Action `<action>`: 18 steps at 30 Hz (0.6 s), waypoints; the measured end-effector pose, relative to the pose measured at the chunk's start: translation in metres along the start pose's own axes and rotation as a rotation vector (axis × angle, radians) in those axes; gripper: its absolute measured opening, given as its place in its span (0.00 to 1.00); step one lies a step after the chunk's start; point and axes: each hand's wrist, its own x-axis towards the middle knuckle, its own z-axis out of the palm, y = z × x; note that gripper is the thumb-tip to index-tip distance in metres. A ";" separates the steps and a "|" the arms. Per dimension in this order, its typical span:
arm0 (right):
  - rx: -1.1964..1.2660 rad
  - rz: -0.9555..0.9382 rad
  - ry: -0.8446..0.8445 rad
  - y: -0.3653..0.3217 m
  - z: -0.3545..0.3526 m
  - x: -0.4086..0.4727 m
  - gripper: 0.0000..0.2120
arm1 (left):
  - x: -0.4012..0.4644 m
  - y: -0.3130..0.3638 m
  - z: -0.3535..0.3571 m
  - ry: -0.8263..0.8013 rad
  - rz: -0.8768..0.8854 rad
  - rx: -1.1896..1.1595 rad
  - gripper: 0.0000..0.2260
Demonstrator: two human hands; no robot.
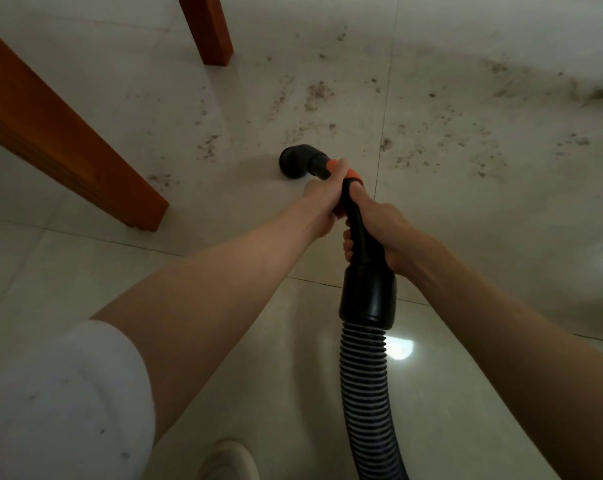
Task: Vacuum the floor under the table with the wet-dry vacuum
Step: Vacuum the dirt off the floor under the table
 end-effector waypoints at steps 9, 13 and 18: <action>-0.027 0.025 -0.129 -0.003 0.007 0.004 0.21 | 0.005 0.001 -0.013 0.089 0.043 0.030 0.13; -0.005 0.030 -0.215 0.000 0.018 0.008 0.22 | 0.007 0.012 -0.023 0.169 0.033 0.039 0.14; 0.023 0.062 -0.349 0.006 0.024 0.010 0.21 | 0.013 0.026 -0.038 0.236 0.022 0.012 0.14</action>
